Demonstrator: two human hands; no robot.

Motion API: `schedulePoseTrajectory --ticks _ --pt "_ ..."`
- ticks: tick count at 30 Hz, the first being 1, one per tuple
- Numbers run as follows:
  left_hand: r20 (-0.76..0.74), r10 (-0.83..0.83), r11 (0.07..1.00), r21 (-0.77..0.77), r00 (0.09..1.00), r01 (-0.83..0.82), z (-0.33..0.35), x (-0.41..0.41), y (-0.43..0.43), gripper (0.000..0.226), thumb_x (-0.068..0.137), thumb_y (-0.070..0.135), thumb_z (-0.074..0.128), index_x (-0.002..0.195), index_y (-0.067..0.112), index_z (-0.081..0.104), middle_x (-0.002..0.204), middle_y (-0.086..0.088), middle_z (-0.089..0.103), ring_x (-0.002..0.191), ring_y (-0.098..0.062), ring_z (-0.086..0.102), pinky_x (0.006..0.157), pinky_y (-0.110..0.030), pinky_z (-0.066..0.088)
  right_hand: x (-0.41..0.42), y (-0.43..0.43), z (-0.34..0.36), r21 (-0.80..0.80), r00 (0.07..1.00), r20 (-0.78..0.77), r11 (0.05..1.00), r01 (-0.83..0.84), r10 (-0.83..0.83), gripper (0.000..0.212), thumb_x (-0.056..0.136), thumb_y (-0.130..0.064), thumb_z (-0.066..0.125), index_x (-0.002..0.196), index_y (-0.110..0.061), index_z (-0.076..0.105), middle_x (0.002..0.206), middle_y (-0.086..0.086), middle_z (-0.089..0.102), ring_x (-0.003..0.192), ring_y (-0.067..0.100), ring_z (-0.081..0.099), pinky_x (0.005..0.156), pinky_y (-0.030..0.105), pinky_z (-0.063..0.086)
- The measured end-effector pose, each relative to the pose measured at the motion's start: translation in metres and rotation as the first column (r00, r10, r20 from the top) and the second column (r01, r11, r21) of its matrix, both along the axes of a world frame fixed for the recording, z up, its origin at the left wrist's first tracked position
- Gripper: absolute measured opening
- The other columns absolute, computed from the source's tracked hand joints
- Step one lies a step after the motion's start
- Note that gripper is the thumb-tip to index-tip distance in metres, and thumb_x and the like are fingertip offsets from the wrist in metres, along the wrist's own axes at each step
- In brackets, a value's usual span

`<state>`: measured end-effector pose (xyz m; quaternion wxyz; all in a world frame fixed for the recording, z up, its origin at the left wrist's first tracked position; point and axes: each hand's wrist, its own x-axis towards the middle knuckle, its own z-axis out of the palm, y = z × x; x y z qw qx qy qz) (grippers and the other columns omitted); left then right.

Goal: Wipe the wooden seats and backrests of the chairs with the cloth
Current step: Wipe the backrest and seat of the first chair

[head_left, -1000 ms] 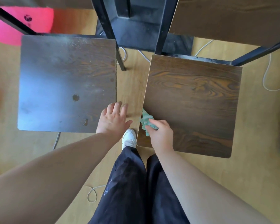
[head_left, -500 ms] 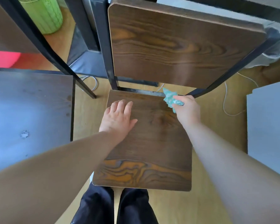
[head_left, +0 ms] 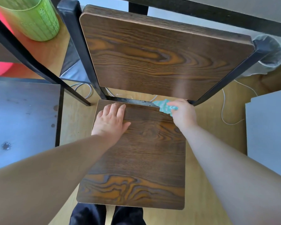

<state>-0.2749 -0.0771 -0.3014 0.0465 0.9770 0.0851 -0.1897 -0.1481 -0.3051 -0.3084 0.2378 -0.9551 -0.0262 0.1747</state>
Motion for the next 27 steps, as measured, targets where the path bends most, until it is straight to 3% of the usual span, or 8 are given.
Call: schedulePoseTrajectory --ticks 3,9,13,18,21,27 --pt "-0.016 0.001 1.000 -0.010 1.000 -0.001 -0.003 -0.002 -0.005 0.069 0.097 0.056 0.032 0.152 0.019 0.013 0.152 -0.006 0.026 0.139 -0.028 0.024 0.110 -0.040 0.031 0.000 0.009 0.000 -0.009 0.998 0.002 0.998 -0.069 0.069 0.048 0.085 0.014 0.048 0.113 -0.016 0.072 0.130 0.000 0.057 0.114 0.021 0.053 0.092 0.016 0.037" --pt "-0.021 -0.016 1.000 -0.024 1.000 0.015 -0.008 -0.004 -0.015 0.069 0.098 0.057 0.031 0.152 0.019 0.012 0.152 -0.005 0.024 0.140 -0.026 0.023 0.110 -0.039 0.031 0.022 0.019 -0.007 -0.169 0.995 -0.096 0.985 -0.038 0.022 0.043 0.097 -0.002 0.042 0.124 -0.026 0.066 0.135 0.011 0.046 0.117 0.033 0.047 0.095 0.030 0.044" --pt "-0.024 -0.026 0.999 -0.035 0.999 0.025 -0.014 -0.005 -0.016 0.069 0.097 0.057 0.032 0.152 0.019 0.012 0.152 -0.004 0.024 0.139 -0.026 0.024 0.110 -0.038 0.032 0.024 0.024 -0.014 -0.244 0.989 -0.121 0.962 -0.118 0.091 0.042 0.095 -0.003 0.047 0.127 -0.025 0.063 0.134 0.010 0.051 0.117 0.034 0.049 0.099 0.037 0.046" --pt "-0.032 -0.031 0.998 -0.057 0.999 0.029 -0.018 -0.006 -0.017 0.068 0.098 0.056 0.031 0.152 0.019 0.012 0.154 -0.004 0.023 0.140 -0.025 0.023 0.111 -0.038 0.030 0.028 0.023 -0.019 -0.161 0.974 -0.222 0.984 -0.078 0.041 0.038 0.093 -0.015 0.050 0.126 -0.028 0.064 0.136 0.004 0.054 0.120 0.029 0.050 0.102 0.034 0.044" --pt "-0.033 -0.034 0.997 -0.074 0.999 0.031 -0.019 -0.007 -0.015 0.067 0.098 0.056 0.030 0.152 0.020 0.013 0.154 -0.004 0.023 0.140 -0.025 0.023 0.112 -0.038 0.030 0.026 0.021 -0.022 -0.099 0.978 -0.184 0.988 -0.121 0.102 0.029 0.095 -0.031 0.056 0.119 -0.024 0.069 0.130 0.000 0.062 0.117 0.023 0.054 0.099 0.031 0.045" --pt "-0.034 -0.024 0.994 -0.108 0.999 0.020 -0.021 -0.013 -0.008 0.067 0.098 0.056 0.030 0.152 0.019 0.014 0.154 -0.003 0.023 0.140 -0.025 0.023 0.112 -0.038 0.029 0.028 0.021 -0.032 -0.082 0.979 -0.190 0.993 -0.086 0.070 0.022 0.093 -0.032 0.059 0.110 -0.030 0.073 0.125 -0.003 0.065 0.113 0.020 0.055 0.097 0.026 0.043"
